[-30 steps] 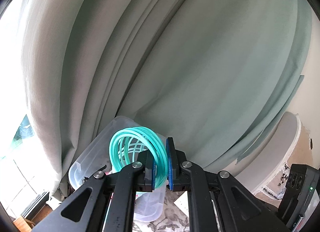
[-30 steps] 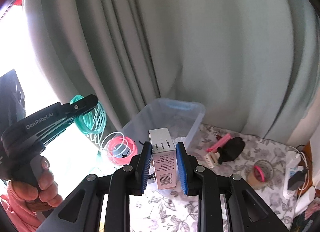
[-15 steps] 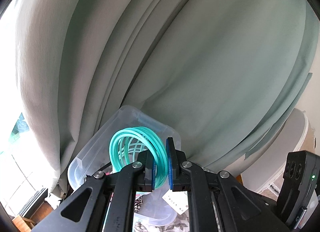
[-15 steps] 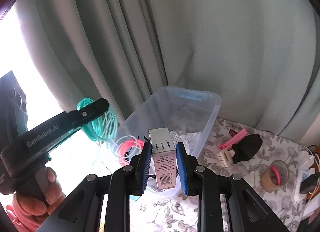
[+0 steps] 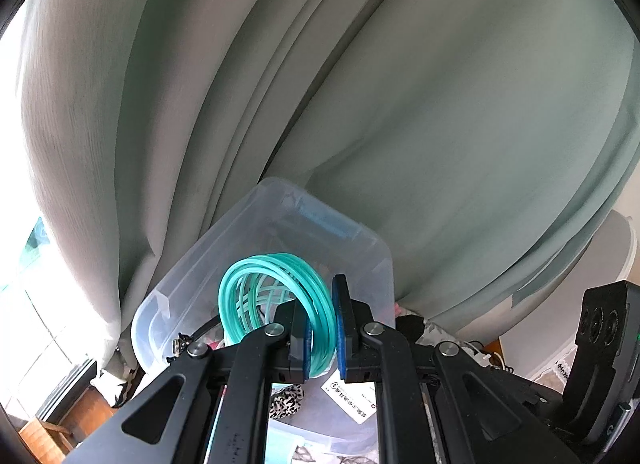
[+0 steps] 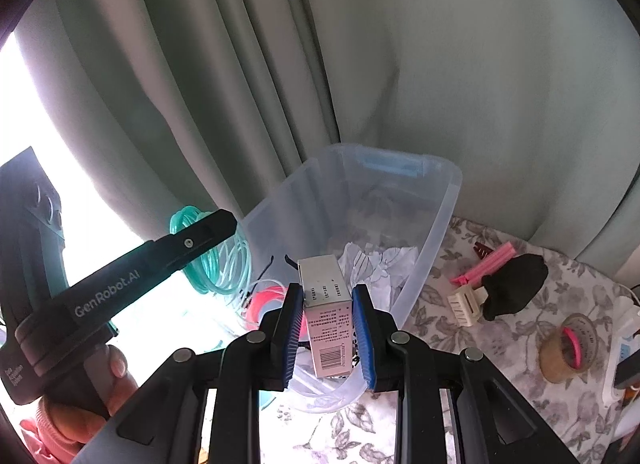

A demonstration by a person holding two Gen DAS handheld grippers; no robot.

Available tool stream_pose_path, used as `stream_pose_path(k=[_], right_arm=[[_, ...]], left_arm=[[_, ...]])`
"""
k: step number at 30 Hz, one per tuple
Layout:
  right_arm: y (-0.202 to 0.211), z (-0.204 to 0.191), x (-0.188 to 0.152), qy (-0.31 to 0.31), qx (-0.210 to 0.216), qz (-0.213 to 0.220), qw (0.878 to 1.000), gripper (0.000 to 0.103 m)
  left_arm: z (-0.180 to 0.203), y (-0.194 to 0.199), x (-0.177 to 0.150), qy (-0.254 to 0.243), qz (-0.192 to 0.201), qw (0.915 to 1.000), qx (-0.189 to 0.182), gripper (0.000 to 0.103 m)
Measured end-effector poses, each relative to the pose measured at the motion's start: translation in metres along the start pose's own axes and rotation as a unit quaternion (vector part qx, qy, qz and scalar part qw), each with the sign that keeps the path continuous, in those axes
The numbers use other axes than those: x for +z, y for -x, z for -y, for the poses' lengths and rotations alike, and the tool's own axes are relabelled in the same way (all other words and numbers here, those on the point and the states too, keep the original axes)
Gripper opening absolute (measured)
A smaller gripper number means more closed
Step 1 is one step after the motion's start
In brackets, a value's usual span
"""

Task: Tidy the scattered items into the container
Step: 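Carry the teal bangles with left tool while right tool carries the white box over the clear box, then open left tool dropping the teal bangles while right tool releases the white box into the box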

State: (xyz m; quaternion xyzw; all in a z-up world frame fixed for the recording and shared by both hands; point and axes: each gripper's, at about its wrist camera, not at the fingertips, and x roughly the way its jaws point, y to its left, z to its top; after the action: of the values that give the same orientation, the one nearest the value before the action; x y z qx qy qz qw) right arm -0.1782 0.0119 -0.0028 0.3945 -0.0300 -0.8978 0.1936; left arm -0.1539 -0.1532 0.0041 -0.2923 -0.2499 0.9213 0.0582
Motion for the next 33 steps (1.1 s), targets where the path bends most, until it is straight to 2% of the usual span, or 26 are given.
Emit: stream_pose_path(k=[20, 31, 32, 33], right_arm=[[-0.040, 0.012, -0.011, -0.014, -0.008, -0.045, 0.999, 0.028], [-0.050, 0.008, -0.010, -0.012, -0.007, -0.052, 0.999, 0.029], [-0.047, 0.009, -0.013, -0.007, -0.002, -0.053, 0.999, 0.029], [-0.034, 0.018, -0.025, 0.018, 0.022, -0.060, 0.998, 0.029]], left_arm=[[-0.023, -0.045, -0.027, 0.020, -0.047, 0.9986, 0.017, 0.009], [-0.027, -0.057, -0.034, 0.024, -0.061, 0.9975, 0.027, 0.011], [-0.028, -0.057, -0.035, 0.023, -0.061, 0.9975, 0.028, 0.012], [-0.027, -0.057, -0.035, 0.022, -0.061, 0.9975, 0.029, 0.012]])
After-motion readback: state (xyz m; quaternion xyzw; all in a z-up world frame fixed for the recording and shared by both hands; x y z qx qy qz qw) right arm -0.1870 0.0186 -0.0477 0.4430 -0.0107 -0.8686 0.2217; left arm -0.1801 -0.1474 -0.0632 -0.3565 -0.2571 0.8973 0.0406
